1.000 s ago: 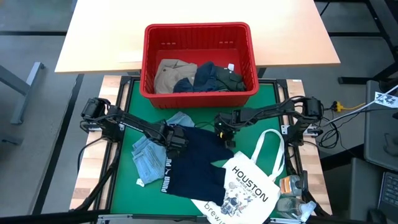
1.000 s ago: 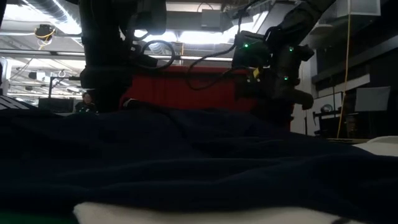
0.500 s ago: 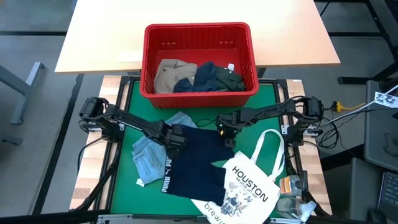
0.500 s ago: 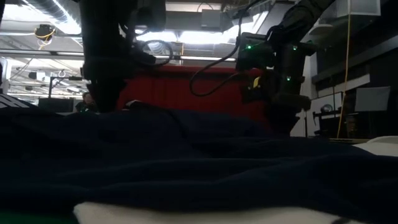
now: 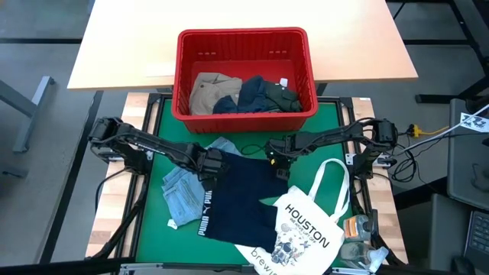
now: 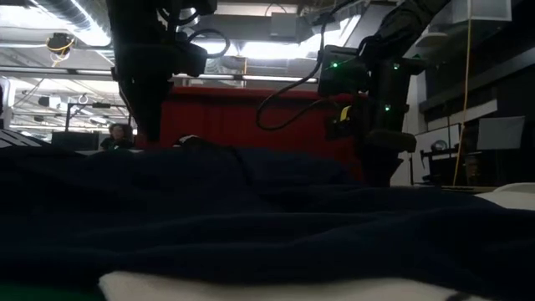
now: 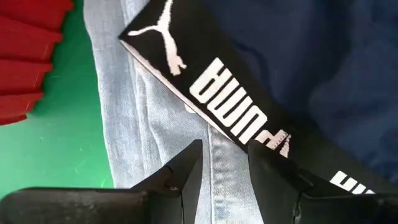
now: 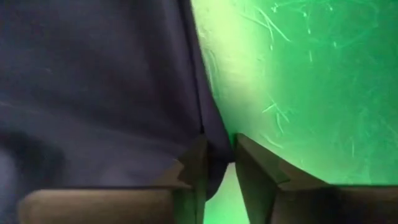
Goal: Fold Laundry from Bin
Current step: Fold the dark blue boxer shorts
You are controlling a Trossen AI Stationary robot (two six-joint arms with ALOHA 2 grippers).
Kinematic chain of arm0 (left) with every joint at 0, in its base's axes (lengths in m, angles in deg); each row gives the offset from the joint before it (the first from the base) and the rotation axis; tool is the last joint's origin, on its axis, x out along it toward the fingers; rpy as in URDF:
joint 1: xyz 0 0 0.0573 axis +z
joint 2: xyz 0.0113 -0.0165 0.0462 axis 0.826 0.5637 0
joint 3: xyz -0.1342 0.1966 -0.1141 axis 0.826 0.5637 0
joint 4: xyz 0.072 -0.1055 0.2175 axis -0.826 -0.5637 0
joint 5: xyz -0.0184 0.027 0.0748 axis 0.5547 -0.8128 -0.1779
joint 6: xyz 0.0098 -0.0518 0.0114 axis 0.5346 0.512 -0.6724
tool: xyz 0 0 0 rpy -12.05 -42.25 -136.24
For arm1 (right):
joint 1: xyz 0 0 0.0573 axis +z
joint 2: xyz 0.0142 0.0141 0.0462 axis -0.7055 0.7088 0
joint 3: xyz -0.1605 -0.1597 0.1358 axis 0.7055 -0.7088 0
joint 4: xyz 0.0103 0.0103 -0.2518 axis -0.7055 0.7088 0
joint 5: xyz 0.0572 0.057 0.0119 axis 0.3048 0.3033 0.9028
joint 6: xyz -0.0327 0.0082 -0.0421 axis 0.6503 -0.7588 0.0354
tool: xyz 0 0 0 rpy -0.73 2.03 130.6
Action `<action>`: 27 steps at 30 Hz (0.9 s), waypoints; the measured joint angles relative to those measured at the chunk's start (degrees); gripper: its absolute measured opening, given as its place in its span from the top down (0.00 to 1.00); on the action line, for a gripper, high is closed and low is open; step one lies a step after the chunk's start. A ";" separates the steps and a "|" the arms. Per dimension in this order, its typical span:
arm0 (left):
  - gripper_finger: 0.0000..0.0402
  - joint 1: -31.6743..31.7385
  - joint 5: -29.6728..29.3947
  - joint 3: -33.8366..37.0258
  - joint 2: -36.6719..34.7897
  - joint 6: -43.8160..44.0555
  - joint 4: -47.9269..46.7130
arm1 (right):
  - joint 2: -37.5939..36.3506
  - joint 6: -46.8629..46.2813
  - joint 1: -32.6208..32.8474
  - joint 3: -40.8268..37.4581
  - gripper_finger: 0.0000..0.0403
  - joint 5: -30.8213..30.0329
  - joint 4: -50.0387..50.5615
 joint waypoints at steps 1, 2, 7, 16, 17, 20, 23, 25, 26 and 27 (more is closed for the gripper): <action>0.69 0.02 0.00 0.00 0.01 -0.72 0.17 | 0.04 -0.47 -0.02 0.23 0.76 0.00 0.30; 0.69 0.17 0.03 0.00 -0.01 -1.09 0.37 | 0.07 -0.77 -0.02 0.48 0.74 0.01 0.64; 0.69 1.18 -0.11 0.00 -0.01 -4.62 0.46 | 0.20 -0.57 -0.02 3.17 0.62 0.20 3.62; 0.56 2.77 -0.15 0.00 -0.01 -10.88 2.42 | 0.20 -0.53 0.00 9.37 0.54 0.59 15.42; 0.54 2.91 -0.11 0.00 -0.01 -11.34 2.68 | 0.20 -0.53 0.00 9.84 0.54 0.59 16.32; 0.51 3.65 -0.75 0.00 -0.01 -11.54 3.74 | 0.17 -0.51 0.00 10.37 0.54 0.59 17.44; 0.50 4.47 -1.66 0.00 -0.01 -11.34 5.00 | 0.17 -0.51 0.00 10.37 0.54 0.60 17.46; 0.50 4.92 -1.68 0.00 -0.01 -11.58 6.24 | 0.16 -0.50 0.00 10.37 0.54 0.61 17.46; 0.51 5.14 -1.66 0.00 -0.01 -11.60 6.59 | 0.15 -0.48 0.00 10.37 0.54 0.61 17.48; 0.52 5.39 -1.63 0.00 -0.01 -11.72 6.87 | 0.15 -0.48 0.00 10.37 0.54 0.61 17.48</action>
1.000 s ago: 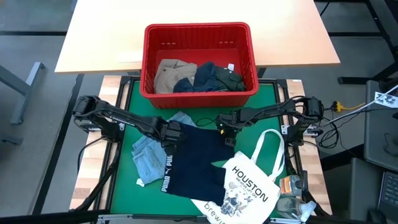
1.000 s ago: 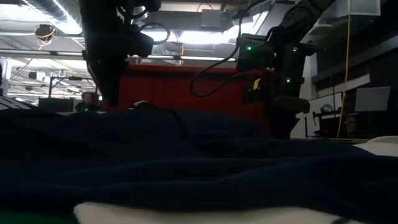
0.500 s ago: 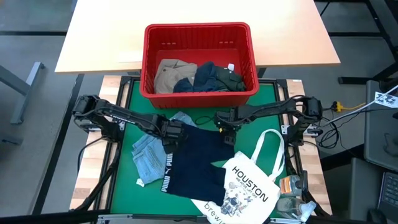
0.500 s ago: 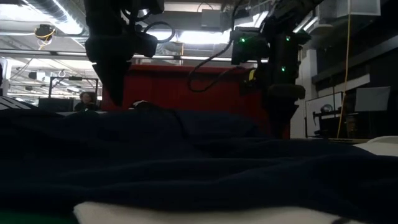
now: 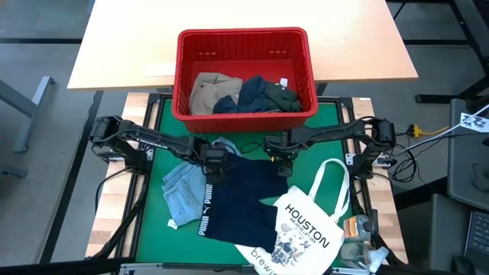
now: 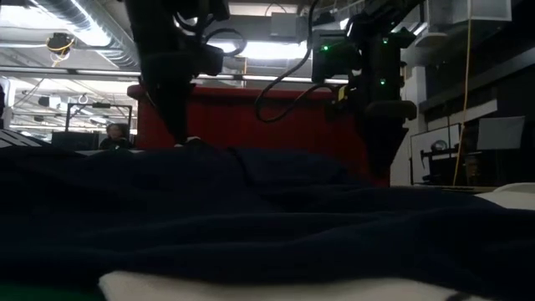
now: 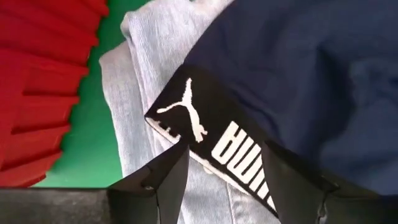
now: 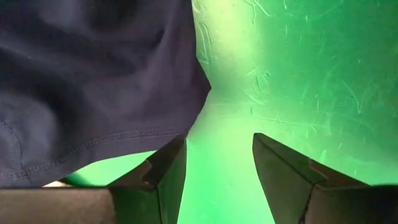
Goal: Fold Laundry from Bin
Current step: Fold the dark blue boxer shorts
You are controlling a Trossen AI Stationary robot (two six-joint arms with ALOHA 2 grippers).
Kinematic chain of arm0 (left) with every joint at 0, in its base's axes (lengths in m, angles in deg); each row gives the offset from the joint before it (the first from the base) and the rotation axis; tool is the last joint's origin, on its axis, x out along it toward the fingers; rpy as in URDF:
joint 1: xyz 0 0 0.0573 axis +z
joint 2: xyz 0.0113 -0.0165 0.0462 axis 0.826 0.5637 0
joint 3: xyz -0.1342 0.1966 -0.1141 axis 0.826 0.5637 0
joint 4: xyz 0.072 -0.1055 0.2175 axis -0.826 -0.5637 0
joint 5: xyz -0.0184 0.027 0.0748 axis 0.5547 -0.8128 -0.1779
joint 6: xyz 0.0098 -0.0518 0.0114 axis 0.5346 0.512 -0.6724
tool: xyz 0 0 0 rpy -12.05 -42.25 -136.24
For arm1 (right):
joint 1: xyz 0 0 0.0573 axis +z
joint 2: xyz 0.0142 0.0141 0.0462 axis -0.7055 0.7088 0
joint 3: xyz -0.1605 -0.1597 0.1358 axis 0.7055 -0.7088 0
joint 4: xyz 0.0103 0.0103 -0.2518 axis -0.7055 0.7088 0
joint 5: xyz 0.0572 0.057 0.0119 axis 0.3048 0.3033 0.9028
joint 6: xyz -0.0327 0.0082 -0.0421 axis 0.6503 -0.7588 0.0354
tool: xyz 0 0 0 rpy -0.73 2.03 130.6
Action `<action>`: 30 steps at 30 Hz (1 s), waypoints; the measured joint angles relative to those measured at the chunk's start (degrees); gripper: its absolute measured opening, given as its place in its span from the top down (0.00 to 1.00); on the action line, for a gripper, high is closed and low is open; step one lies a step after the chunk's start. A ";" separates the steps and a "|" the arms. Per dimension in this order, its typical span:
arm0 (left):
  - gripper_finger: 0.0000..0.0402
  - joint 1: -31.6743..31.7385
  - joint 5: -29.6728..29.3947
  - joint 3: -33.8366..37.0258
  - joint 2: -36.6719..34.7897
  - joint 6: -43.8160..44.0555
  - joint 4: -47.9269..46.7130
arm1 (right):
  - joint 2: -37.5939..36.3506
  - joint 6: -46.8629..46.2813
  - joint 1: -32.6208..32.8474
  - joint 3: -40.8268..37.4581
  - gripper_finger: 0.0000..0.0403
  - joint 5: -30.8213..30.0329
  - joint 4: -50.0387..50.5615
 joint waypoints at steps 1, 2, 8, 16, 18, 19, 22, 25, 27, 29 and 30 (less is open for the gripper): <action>0.52 0.32 -0.01 0.00 0.00 -0.21 0.14 | -0.02 0.00 0.00 0.00 0.54 0.00 0.06; 0.53 0.64 -0.04 0.00 0.00 -0.60 0.18 | -0.02 0.00 0.00 0.00 0.54 0.00 0.07; 0.54 1.95 -0.03 0.00 0.00 -1.40 0.56 | -0.04 0.01 0.01 0.00 0.54 0.00 0.07; 0.54 5.00 -0.85 0.00 0.00 -7.37 6.20 | -0.07 0.02 0.02 0.00 0.54 0.02 -1.09; 0.54 6.12 -1.03 0.00 0.00 -8.87 8.05 | -0.07 0.02 0.02 0.00 0.54 0.06 -1.62; 0.54 6.61 -1.05 0.00 0.00 -9.03 8.68 | -0.07 0.02 0.02 0.02 0.54 0.42 -1.66; 0.54 7.70 -1.06 0.00 0.00 -8.85 9.01 | -0.07 0.07 0.02 0.00 0.54 1.06 -1.64; 0.54 7.92 -0.18 0.00 0.00 -8.40 8.17 | -0.07 0.07 0.02 0.00 0.54 1.09 -1.64; 0.54 7.92 1.84 0.00 0.00 -8.38 6.55 | -0.08 0.04 0.02 0.02 0.54 1.09 -1.64; 0.54 7.61 3.16 0.00 0.00 -8.36 4.05 | -0.09 0.04 0.02 0.02 0.54 1.09 -1.64; 0.54 7.46 3.47 0.00 0.00 -8.32 2.46 | -0.09 0.04 0.02 0.02 0.54 1.09 -1.65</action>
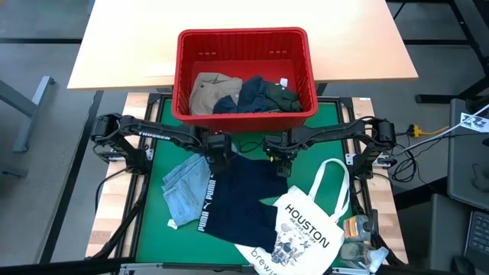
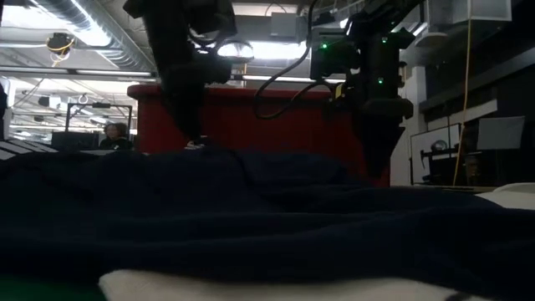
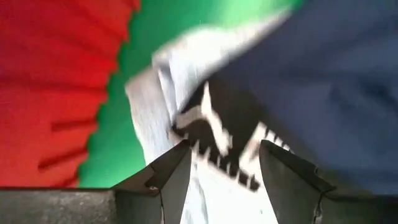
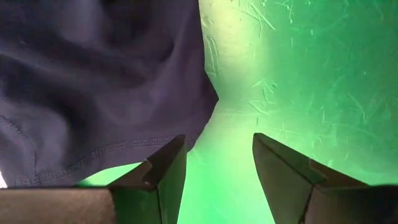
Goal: Fold Laundry from Bin
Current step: Fold the dark blue boxer shorts
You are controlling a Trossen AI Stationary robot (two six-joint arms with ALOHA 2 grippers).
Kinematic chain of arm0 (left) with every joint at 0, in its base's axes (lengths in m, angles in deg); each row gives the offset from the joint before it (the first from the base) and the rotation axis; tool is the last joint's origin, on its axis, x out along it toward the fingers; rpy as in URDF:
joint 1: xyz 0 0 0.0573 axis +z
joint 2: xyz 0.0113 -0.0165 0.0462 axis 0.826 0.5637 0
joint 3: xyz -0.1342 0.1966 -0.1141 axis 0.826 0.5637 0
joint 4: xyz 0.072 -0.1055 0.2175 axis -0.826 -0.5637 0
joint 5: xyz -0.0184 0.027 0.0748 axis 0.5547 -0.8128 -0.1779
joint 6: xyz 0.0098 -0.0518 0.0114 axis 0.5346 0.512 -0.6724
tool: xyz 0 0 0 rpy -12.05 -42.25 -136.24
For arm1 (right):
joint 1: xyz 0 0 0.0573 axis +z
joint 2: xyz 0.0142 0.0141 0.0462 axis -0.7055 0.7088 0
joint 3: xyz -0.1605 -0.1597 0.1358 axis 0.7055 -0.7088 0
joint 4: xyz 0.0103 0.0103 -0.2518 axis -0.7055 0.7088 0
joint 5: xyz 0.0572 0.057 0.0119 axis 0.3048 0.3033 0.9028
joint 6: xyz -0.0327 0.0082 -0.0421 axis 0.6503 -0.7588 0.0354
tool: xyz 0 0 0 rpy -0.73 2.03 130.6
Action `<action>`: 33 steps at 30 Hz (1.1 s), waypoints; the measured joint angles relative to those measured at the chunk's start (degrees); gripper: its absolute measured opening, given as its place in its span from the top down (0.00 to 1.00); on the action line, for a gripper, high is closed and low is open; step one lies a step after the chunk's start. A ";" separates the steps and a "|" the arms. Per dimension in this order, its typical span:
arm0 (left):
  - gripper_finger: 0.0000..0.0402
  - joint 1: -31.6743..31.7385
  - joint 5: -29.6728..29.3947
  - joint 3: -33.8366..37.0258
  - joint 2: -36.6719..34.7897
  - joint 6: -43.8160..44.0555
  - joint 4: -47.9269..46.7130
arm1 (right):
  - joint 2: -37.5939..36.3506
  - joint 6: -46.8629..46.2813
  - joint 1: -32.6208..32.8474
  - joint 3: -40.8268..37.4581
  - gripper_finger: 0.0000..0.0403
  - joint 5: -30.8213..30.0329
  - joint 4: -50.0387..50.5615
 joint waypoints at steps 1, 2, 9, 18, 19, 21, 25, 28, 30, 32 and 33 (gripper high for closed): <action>0.54 -0.15 0.02 0.00 0.00 0.15 -1.65 | 0.00 0.00 0.00 0.00 0.54 0.00 -0.02; 0.54 -0.32 0.04 0.00 0.00 0.68 -3.39 | 0.00 0.00 0.00 0.00 0.54 0.00 -0.04; 0.54 -0.82 0.34 0.02 0.00 1.55 -8.03 | 0.00 0.00 0.00 0.00 0.54 0.02 -0.05; 0.54 -1.11 7.54 -0.92 -0.11 1.95 -6.93 | 0.00 0.83 0.02 0.02 0.54 3.82 -0.05; 0.54 -1.09 7.50 -1.65 -0.15 1.95 -6.73 | 0.00 1.37 0.00 0.02 0.54 3.89 -0.03; 0.54 -0.79 7.17 -3.63 -0.17 1.84 -6.78 | 0.00 1.62 0.00 0.02 0.54 3.90 0.05; 0.54 -0.09 3.53 -7.91 -0.25 -1.59 -4.53 | 0.00 1.64 0.00 0.02 0.54 3.89 -0.07; 0.54 0.69 -0.08 -8.48 -0.31 -3.26 0.98 | 0.00 1.60 0.02 -0.23 0.54 3.75 -2.28; 0.54 1.37 -0.46 -8.46 -0.31 -3.84 3.02 | 0.00 1.58 0.02 -1.40 0.54 3.63 -5.02; 0.54 1.98 -0.43 -8.21 0.25 -3.94 4.67 | 0.02 1.57 0.02 -2.85 0.54 3.48 -7.03; 0.54 2.25 -0.43 -7.81 0.55 -3.95 4.66 | 0.02 1.55 0.04 -3.50 0.54 3.46 -8.04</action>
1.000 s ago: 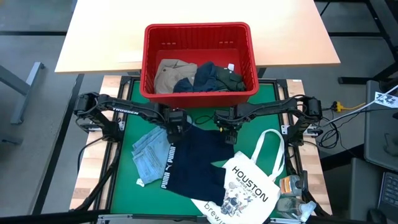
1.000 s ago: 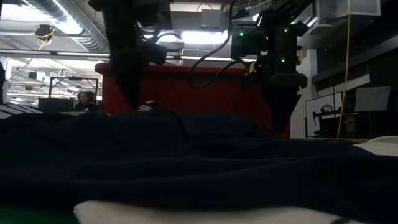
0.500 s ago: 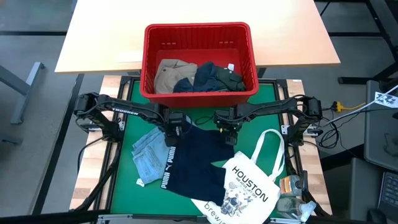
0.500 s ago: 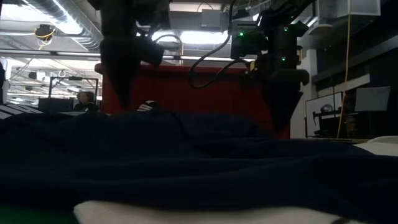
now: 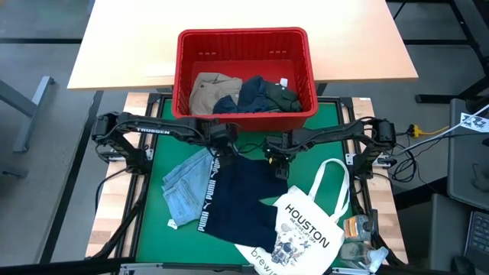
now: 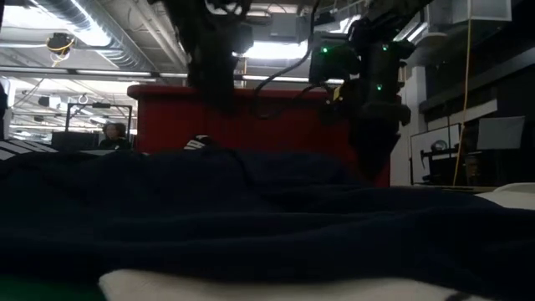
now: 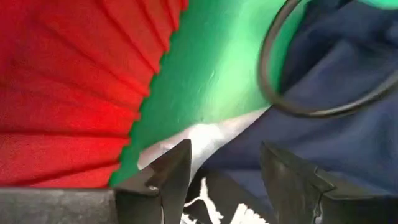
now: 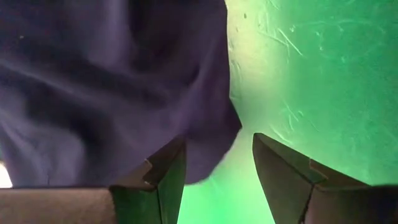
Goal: Fold Laundry from Bin
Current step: Fold the dark blue boxer shorts
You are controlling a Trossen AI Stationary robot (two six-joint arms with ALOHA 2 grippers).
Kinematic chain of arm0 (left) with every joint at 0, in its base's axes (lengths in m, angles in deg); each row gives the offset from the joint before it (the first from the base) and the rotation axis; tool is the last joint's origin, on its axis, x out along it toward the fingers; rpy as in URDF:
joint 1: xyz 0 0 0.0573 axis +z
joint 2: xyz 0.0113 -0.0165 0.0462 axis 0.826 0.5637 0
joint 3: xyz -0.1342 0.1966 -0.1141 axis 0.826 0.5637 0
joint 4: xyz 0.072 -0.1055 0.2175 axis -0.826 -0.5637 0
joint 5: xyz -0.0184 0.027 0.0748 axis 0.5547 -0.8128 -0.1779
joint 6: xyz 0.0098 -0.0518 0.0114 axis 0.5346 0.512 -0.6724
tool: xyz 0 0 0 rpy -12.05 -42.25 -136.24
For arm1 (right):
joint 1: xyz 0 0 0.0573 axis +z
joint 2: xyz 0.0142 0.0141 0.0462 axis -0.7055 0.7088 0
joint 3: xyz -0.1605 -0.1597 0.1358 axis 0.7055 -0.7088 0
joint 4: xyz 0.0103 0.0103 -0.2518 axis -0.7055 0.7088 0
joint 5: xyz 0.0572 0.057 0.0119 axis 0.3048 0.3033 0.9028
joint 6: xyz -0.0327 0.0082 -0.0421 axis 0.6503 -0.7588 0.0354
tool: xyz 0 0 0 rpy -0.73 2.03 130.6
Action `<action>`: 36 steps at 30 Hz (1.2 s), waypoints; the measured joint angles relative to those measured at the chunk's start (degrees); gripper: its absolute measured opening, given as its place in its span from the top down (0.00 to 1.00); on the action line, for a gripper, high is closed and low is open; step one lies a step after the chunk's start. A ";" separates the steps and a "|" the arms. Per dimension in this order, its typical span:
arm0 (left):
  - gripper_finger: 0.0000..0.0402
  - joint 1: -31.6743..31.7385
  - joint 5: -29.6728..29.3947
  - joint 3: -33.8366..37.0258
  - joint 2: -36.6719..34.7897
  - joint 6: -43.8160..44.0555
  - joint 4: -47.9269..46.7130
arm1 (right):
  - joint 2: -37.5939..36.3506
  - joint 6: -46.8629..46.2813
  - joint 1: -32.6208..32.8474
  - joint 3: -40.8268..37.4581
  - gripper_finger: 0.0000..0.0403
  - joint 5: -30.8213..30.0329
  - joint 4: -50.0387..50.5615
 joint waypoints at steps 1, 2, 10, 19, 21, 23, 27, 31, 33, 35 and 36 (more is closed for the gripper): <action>0.54 0.26 -0.01 0.55 0.43 0.00 -0.39 | -0.02 0.00 0.00 -0.61 0.54 0.02 -0.87; 0.54 0.51 0.01 1.03 0.78 0.00 -0.47 | 0.00 0.00 0.00 -1.17 0.54 0.00 -1.53; 0.54 1.34 -0.61 3.87 2.59 0.01 -0.83 | 0.02 -0.10 0.00 -4.53 0.54 -2.40 -8.41; 0.54 1.36 0.42 6.79 2.58 0.42 -0.91 | 0.00 -0.11 -0.02 -8.16 0.54 -3.06 -14.91; 0.54 1.36 0.57 7.33 2.58 0.47 -0.89 | -0.05 -0.11 -0.02 -8.47 0.54 -3.04 -15.11; 0.54 1.30 0.92 7.49 2.58 0.50 -0.88 | -0.09 -0.11 -0.02 -8.55 0.54 -2.76 -15.05; 0.54 1.25 1.75 7.49 2.58 0.57 -0.77 | -0.07 -0.11 -0.02 -8.55 0.54 -2.63 -14.97; 0.54 1.25 1.89 7.49 2.58 0.61 -0.76 | -0.07 -0.11 -0.02 -8.57 0.54 -2.61 -14.87; 0.54 1.25 1.89 7.49 2.58 0.61 -0.75 | -0.04 -0.13 -0.02 -8.59 0.54 -2.61 -14.85; 0.54 1.25 1.89 7.49 2.58 0.61 -0.72 | -0.01 -0.13 -0.02 -8.59 0.54 -2.57 -14.83; 0.54 1.25 1.89 7.49 2.58 0.61 -0.72 | 0.00 -0.13 -0.02 -8.60 0.54 -2.32 -14.82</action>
